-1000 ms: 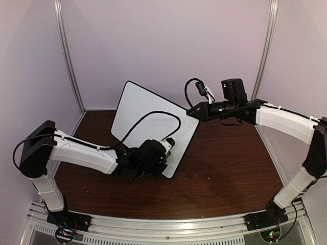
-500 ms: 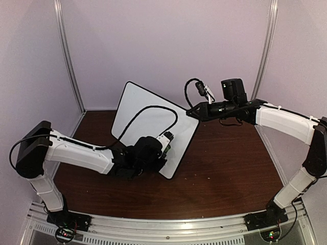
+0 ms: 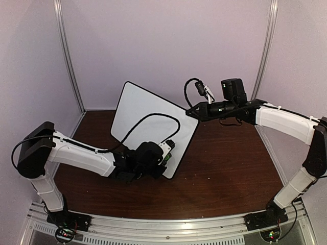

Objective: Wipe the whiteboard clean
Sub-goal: Erase the center of the whiteboard.

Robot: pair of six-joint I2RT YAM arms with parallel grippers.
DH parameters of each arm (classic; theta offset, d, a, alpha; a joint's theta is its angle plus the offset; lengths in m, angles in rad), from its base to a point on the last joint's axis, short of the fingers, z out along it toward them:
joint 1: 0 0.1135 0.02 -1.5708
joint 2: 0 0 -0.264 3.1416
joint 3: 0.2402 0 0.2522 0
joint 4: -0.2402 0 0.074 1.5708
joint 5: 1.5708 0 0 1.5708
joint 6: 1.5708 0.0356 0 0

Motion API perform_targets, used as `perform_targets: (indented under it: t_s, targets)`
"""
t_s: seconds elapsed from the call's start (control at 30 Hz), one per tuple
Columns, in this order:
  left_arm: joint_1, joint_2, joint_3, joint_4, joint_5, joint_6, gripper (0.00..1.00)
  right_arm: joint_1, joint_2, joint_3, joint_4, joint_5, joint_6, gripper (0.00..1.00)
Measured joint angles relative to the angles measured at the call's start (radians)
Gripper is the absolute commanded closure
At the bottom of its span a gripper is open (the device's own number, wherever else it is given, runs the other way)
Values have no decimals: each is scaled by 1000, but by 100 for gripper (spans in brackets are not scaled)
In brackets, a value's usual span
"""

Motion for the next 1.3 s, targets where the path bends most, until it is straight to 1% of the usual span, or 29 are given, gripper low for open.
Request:
perform_targets:
  t_s: [0.17,0.27,0.43,0.73,0.83,1.0,1.13,1.3]
  targets:
    - [-28,16,-4,-7,32,6,100,0,0,0,1,-3,0,100]
    - [-46,34,-2,-8,24,6,100,0,0,0,2,-4,0,100]
    - [-71,55,2,-19,-75,-7,100,4,0,1,5,-8,-3,100]
    - [-60,31,2,0,-315,-19,100,7,0,4,3,-8,0,100]
    - [-56,-6,2,25,-357,-19,100,7,0,5,2,-8,0,100]
    - [-51,-60,2,51,-381,-24,100,12,0,13,-7,-7,0,100]
    - [-11,-101,2,-8,-399,-82,100,13,0,13,-8,-7,0,100]
    - [141,-207,0,-128,-420,-186,100,13,0,16,-11,-7,0,100]
